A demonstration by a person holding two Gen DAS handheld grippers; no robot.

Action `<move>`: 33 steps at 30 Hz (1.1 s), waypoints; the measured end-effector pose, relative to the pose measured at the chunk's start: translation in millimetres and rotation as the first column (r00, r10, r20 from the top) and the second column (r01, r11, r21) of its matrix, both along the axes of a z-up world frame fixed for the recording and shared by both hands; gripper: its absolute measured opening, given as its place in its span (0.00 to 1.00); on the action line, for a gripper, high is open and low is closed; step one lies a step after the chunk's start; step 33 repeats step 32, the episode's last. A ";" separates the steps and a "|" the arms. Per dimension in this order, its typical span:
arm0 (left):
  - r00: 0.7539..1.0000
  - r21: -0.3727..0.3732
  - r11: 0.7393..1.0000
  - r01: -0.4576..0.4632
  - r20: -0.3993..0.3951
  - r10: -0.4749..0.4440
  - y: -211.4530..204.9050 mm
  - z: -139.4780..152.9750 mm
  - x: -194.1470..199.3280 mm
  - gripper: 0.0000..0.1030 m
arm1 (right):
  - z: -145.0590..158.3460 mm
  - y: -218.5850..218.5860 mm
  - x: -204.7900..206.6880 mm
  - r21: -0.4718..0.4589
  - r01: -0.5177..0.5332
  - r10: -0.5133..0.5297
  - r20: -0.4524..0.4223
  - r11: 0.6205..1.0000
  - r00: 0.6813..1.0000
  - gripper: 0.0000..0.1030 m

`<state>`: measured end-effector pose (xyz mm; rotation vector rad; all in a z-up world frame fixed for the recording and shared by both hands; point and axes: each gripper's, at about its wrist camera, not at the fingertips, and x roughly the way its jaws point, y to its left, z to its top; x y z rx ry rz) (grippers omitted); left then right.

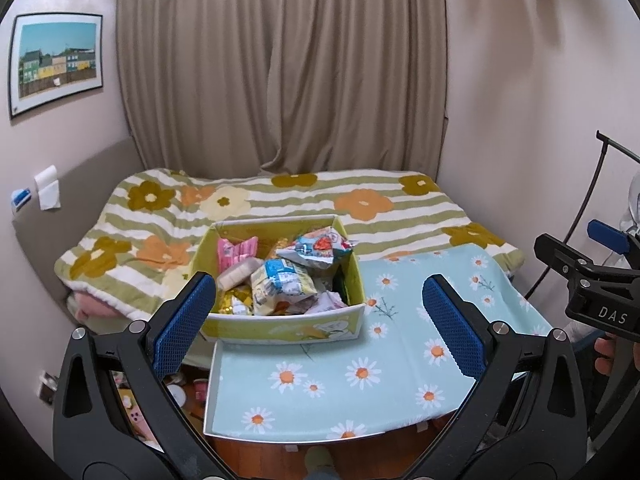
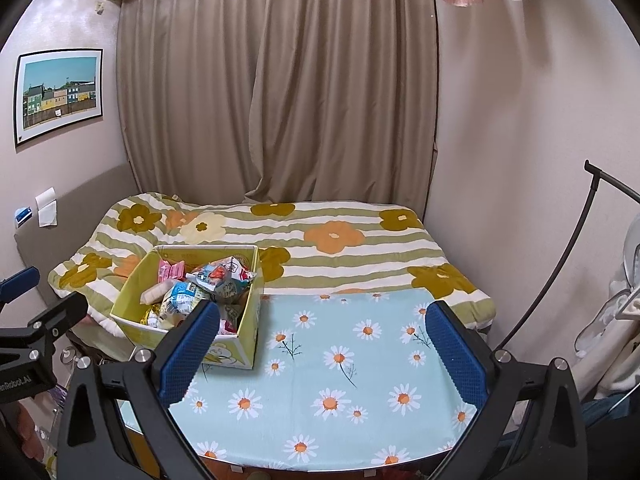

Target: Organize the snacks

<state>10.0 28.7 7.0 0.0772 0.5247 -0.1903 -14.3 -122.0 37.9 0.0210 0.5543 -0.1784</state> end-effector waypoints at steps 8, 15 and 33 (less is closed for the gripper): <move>1.000 -0.007 1.000 -0.009 -0.014 0.009 4.9 -3.9 4.7 1.00 | -0.2 -0.7 0.2 0.001 0.000 0.000 0.000 1.000 1.000 0.99; 0.999 0.009 0.999 -0.032 -0.007 0.032 4.8 -4.2 6.1 1.00 | -1.3 1.4 -0.8 0.001 -0.003 0.003 0.001 1.000 1.000 0.99; 0.998 0.011 0.998 -0.060 -0.022 0.061 6.2 -11.5 17.9 1.00 | -6.0 6.2 8.4 0.010 -0.005 0.005 -0.018 1.000 1.000 0.99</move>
